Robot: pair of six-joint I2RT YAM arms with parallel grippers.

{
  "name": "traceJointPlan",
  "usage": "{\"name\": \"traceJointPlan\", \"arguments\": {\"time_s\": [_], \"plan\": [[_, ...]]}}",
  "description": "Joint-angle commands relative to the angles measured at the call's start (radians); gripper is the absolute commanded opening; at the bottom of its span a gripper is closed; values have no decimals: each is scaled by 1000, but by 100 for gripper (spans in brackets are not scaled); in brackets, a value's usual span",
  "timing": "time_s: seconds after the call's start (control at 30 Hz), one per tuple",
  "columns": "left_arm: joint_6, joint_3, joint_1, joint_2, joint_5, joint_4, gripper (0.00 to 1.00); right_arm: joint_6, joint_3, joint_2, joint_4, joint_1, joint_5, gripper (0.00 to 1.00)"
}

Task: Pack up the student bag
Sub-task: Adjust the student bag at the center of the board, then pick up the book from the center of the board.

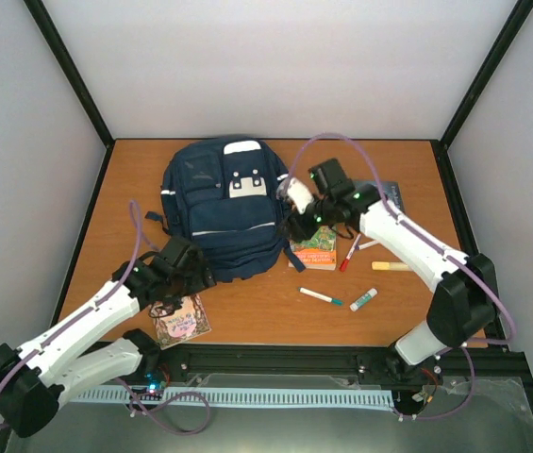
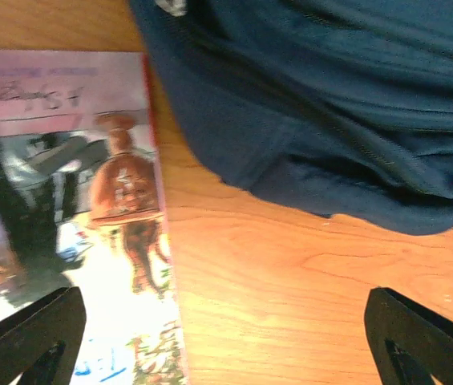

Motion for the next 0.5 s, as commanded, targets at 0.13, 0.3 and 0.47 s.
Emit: {"name": "traceJointPlan", "arguments": {"time_s": [0.13, 0.3, 0.47], "plan": [[24, 29, 118, 38, -120, -121, 100, -168, -255, -135, 49, 205, -156, 65], [11, 51, 183, 97, -184, -150, 100, -180, -336, -154, 98, 208, -190, 64], [-14, 45, 209, 117, -267, -156, 100, -207, -416, -208, 175, 207, -146, 66]]}}
